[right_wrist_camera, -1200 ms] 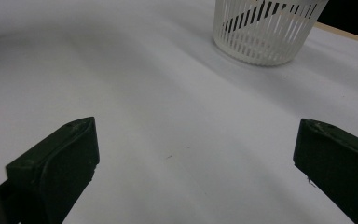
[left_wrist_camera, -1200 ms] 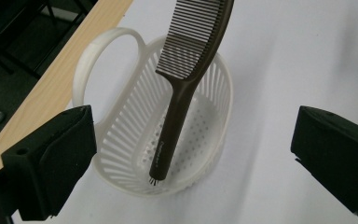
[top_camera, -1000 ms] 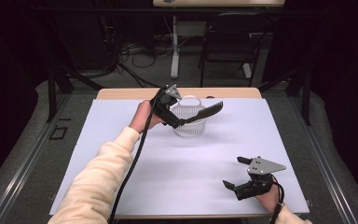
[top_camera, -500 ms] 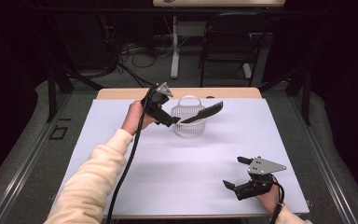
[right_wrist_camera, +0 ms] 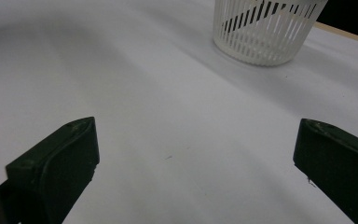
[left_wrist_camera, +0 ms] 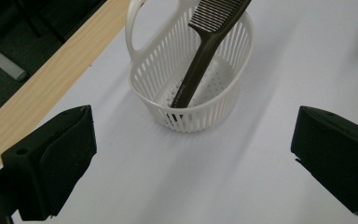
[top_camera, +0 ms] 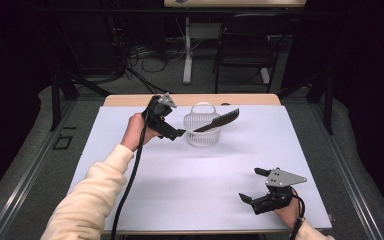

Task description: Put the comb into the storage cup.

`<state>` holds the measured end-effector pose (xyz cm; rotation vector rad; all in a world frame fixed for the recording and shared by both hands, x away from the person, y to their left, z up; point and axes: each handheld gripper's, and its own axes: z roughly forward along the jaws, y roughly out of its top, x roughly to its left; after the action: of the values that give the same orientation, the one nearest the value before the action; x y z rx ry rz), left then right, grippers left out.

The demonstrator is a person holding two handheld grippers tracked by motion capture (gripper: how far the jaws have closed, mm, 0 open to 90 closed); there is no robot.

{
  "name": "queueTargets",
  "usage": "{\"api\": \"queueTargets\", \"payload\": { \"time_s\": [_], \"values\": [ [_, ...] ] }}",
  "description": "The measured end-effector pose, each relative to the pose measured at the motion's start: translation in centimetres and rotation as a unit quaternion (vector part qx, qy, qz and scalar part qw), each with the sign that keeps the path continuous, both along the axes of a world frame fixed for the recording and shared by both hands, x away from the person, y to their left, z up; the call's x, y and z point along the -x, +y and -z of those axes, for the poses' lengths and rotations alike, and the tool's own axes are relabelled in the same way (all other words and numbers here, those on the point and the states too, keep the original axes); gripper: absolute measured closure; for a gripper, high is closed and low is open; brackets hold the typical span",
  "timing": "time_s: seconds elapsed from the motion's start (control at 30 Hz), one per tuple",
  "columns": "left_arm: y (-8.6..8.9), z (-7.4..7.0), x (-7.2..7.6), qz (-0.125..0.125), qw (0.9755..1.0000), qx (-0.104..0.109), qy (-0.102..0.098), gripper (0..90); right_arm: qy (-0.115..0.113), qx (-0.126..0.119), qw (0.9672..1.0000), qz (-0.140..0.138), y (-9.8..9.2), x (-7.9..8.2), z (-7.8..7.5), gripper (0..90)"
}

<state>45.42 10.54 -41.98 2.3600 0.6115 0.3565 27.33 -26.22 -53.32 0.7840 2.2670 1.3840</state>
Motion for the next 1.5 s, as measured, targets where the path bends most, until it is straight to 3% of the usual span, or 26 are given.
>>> {"api": "queueTargets", "payload": {
  "time_s": [0.63, 0.8, 1.23, 1.5],
  "values": [
    [3.9, 0.9, 3.2, -0.044, 0.999, 0.009, 0.001, 0.3, -0.002, 0.003, 1.0, 0.0, 0.1, 0.0, 0.0, 0.0],
    [5.1, 1.1, 4.3, -0.06, 0.998, 0.017, -0.007, 0.3, -0.001, 0.003, 1.0, 0.0, 0.1, 0.0, 0.0, 0.0],
    [7.5, 2.6, 6.0, -0.083, 0.9964, 0.011, 0.009, 0.3, -0.001, 0.005, 1.0, 0.001, 0.1, 0.0, 0.1, 0.0],
    [8.4, 3.0, 7.4, -0.089, 0.9958, 0.017, 0.009, 0.1, -0.002, 0.004, 1.0, 0.001, 0.1, 0.0, 0.0, 0.0]
  ]
}}
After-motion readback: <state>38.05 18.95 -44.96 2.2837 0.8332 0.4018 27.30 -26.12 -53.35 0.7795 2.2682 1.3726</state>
